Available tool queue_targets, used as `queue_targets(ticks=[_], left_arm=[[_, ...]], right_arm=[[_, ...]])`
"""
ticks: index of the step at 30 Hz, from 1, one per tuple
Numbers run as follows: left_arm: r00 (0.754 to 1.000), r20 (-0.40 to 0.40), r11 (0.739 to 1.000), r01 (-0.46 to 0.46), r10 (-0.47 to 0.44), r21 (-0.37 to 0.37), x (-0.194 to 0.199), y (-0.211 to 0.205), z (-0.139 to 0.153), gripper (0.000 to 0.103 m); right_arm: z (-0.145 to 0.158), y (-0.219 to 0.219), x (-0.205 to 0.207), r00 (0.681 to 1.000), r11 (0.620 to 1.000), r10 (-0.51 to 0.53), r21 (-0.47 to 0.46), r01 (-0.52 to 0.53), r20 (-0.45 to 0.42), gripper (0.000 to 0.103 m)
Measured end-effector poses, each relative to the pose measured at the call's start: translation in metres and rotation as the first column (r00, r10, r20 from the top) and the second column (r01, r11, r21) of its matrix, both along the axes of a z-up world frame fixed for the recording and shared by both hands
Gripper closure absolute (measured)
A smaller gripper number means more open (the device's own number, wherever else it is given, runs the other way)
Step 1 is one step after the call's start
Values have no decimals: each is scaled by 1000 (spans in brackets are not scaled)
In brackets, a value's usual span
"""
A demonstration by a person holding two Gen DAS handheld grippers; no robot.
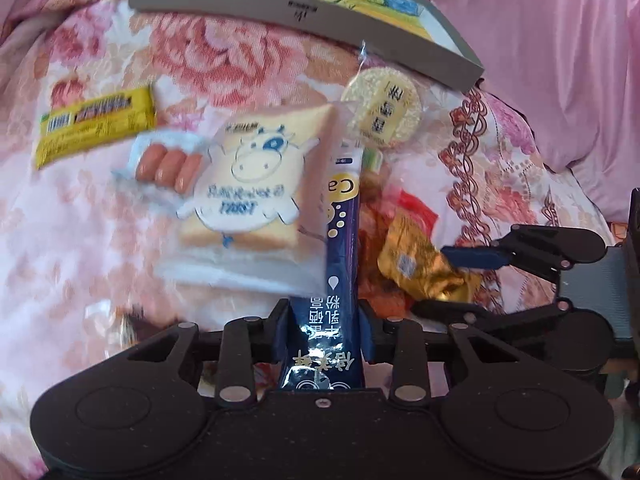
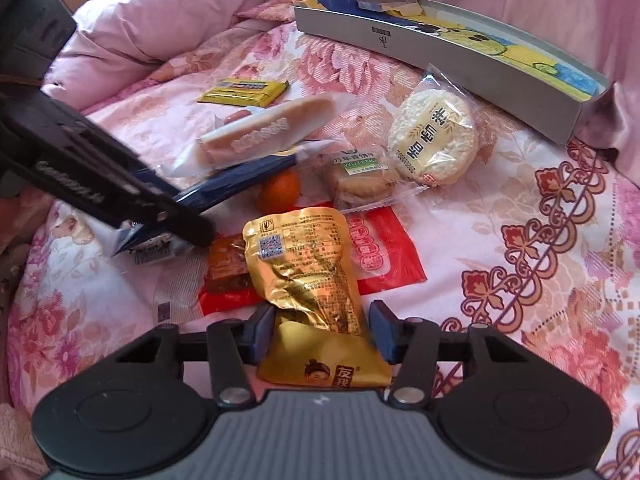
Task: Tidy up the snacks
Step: 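Carry the blue stick and gold pouch with both tools over the grey tray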
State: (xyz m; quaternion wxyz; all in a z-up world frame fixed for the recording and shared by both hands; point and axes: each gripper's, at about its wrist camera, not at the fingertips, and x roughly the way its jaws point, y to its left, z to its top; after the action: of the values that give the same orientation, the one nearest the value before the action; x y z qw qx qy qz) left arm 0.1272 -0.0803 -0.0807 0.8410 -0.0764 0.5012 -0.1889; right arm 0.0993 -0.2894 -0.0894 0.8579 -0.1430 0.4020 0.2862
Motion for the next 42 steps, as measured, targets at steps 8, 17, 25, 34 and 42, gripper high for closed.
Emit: queue_targets(ticks=[8,17,25,34,42], left_arm=[[995,-93,996,-46,39,-77,-26,3,9,68],[998,-59,996,-15,9,-94,-55,-5,17,70],[997,74,992,-22,31,-126,-61,-6,30,70],[964,244,983,-63,104,-170,-44,-8,53,70],[908,349,964,-168,233,-207,31,-5,88,70]], right_arm=[[9,13,-25,991,988,-97,-108,107,96,50],[16,24,-64,953,968,-114,-187,170,279,49],[29,14,-60,901,963,-192,-101,249,389,49],[43,6,-49,822,951,-256,-21,309,509,49],[65,-5,7,741,923,-369,125,364,561,49]])
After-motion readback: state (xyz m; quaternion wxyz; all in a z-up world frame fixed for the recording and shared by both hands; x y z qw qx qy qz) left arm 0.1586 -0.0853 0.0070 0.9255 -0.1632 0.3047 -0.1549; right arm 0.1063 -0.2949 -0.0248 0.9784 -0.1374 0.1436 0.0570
